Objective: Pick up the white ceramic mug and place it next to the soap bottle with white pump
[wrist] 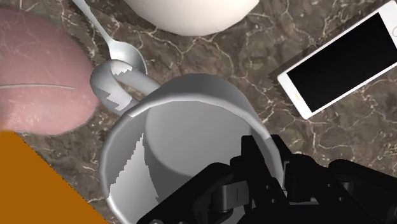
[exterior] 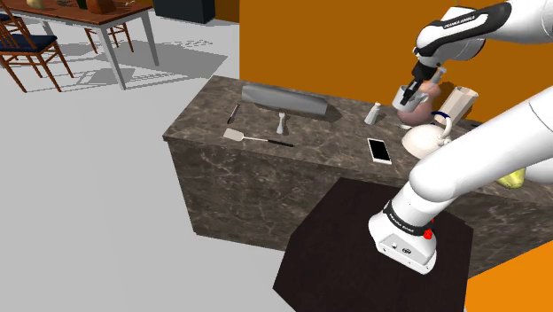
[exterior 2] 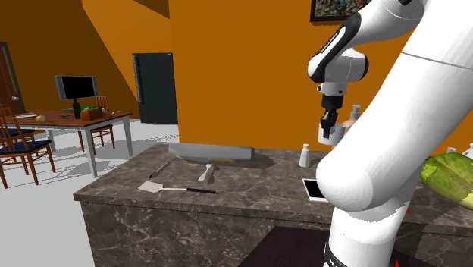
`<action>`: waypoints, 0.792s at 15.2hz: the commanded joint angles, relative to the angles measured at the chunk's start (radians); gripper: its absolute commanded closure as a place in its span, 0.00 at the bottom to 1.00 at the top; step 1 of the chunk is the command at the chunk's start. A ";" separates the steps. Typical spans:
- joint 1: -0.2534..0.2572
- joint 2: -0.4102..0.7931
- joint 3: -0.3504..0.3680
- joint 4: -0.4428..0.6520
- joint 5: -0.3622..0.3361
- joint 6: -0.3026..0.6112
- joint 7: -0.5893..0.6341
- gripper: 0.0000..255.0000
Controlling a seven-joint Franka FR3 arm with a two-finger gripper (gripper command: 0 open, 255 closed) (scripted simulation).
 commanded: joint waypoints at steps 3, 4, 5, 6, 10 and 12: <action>0.009 0.033 -0.022 -0.032 0.013 0.061 -0.012 1.00; 0.011 0.041 -0.028 -0.040 0.016 0.077 -0.016 1.00; 0.014 0.050 -0.034 -0.047 0.021 0.092 -0.019 1.00; 0.017 0.060 -0.040 -0.054 0.025 0.108 -0.024 1.00; 0.030 0.101 -0.065 -0.082 0.050 0.170 -0.045 1.00; 0.039 0.125 -0.077 -0.095 0.067 0.202 -0.058 1.00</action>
